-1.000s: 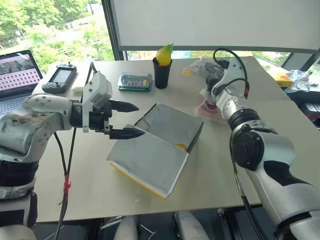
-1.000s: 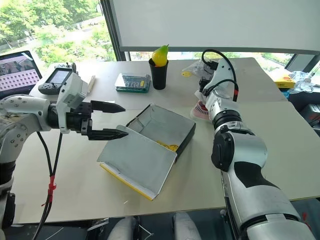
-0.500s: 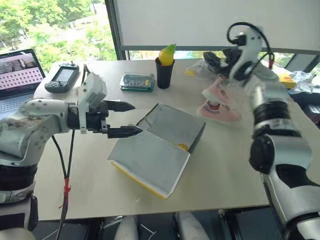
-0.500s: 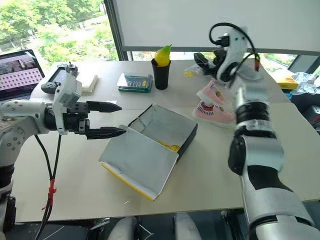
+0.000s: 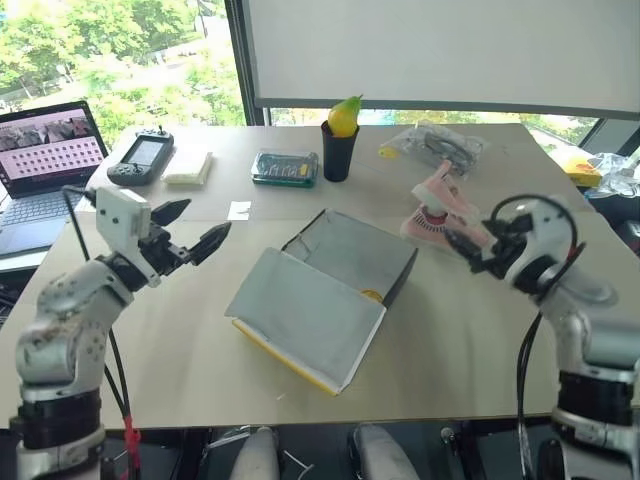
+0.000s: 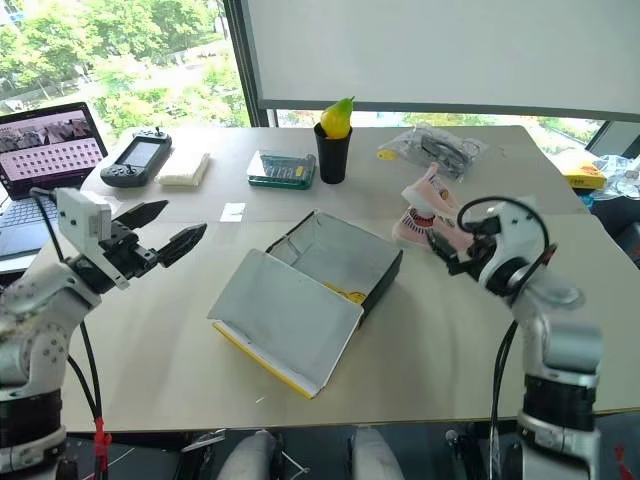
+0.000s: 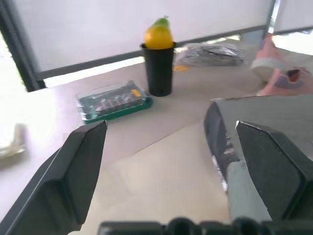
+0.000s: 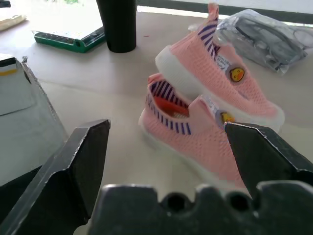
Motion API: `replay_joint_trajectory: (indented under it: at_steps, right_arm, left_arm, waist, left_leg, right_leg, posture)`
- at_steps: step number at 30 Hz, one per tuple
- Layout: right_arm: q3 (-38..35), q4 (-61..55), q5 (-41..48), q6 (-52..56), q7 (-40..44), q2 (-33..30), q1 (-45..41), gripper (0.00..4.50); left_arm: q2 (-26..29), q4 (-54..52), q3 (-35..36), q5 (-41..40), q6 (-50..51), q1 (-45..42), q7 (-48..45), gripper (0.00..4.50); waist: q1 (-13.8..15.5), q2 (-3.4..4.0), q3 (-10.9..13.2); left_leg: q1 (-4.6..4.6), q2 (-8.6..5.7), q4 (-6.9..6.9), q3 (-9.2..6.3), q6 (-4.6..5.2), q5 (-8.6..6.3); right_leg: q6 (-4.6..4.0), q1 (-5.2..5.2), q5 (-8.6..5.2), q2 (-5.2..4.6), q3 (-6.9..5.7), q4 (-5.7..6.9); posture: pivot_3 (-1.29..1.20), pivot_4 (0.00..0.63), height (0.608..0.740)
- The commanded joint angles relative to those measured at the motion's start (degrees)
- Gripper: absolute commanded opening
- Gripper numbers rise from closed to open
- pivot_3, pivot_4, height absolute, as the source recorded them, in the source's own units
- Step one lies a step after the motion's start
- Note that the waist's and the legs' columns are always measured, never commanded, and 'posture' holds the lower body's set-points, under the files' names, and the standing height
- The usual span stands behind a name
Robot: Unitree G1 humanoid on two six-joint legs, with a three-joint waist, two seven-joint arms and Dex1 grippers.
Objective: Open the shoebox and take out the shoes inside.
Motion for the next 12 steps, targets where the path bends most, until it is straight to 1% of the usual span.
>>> replay_joint_trajectory:
  at_steps: [1,3,6,9,10,12]
  right_arm:
    - [-2.6,-2.3,-5.6,-10.5,-8.3,2.1,5.9,4.46]
    - [-2.1,-0.9,-7.7,-15.4,-9.6,2.6,10.1,4.46]
    - [-1.0,1.6,-9.4,-21.0,-11.0,3.5,14.2,4.46]
    - [1.3,4.8,-11.6,-27.7,-11.4,4.1,16.3,4.46]
    - [1.8,5.4,-11.9,-29.0,-11.7,4.5,16.5,4.46]
    - [2.8,6.3,-12.8,-31.2,-12.1,4.8,16.7,4.46]
  left_arm:
    - [-4.7,2.4,1.5,4.5,-9.4,5.1,5.2,4.5]
    - [-7.1,2.0,1.5,4.4,-10.4,8.2,6.4,4.5]
    - [-9.9,2.8,0.3,6.1,-13.8,11.4,8.1,4.5]
    - [-12.0,6.0,-0.6,8.8,-16.9,12.7,10.8,4.5]
    - [-12.1,7.6,-0.8,9.9,-18.8,12.8,11.0,4.5]
    - [-12.2,9.3,-1.1,11.2,-20.2,12.9,12.0,4.5]
  waist:
    - [0.1,0.01,0.0]
    - [0.3,-0.03,0.0]
    - [0.4,-0.16,-0.1]
    - [0.1,-0.16,-0.2]
    - [0.0,-0.16,-0.2]
    - [-0.2,-0.16,-0.2]
  left_leg:
    - [-0.01,-0.04,0.0,0.02,0.0,0.0]
    - [-0.16,-0.12,0.02,0.02,-0.01,0.01]
    - [-0.12,-0.12,0.04,0.02,-0.01,0.0]
    - [0.04,-0.11,0.04,0.04,-0.01,0.0]
    - [0.08,-0.11,0.04,0.05,-0.01,0.0]
    - [0.14,-0.08,0.03,0.08,-0.01,0.0]
  right_leg:
    - [0.0,0.0,0.0,-0.05,0.01,0.0]
    - [0.01,-0.11,0.0,-0.15,0.0,-0.02]
    - [0.04,-0.02,-0.01,-0.18,-0.05,-0.09]
    - [0.16,0.13,-0.1,-0.18,-0.04,-0.1]
    - [0.29,0.14,-0.18,-0.17,-0.03,-0.11]
    - [0.27,0.14,-0.23,-0.12,0.01,-0.09]
  posture:
    - [0.0,0.15,0.732]
    - [0.0,0.15,0.732]
    - [0.0,0.15,0.732]
    - [0.0,0.15,0.732]
    - [0.0,0.15,0.732]
    - [0.0,0.15,0.732]
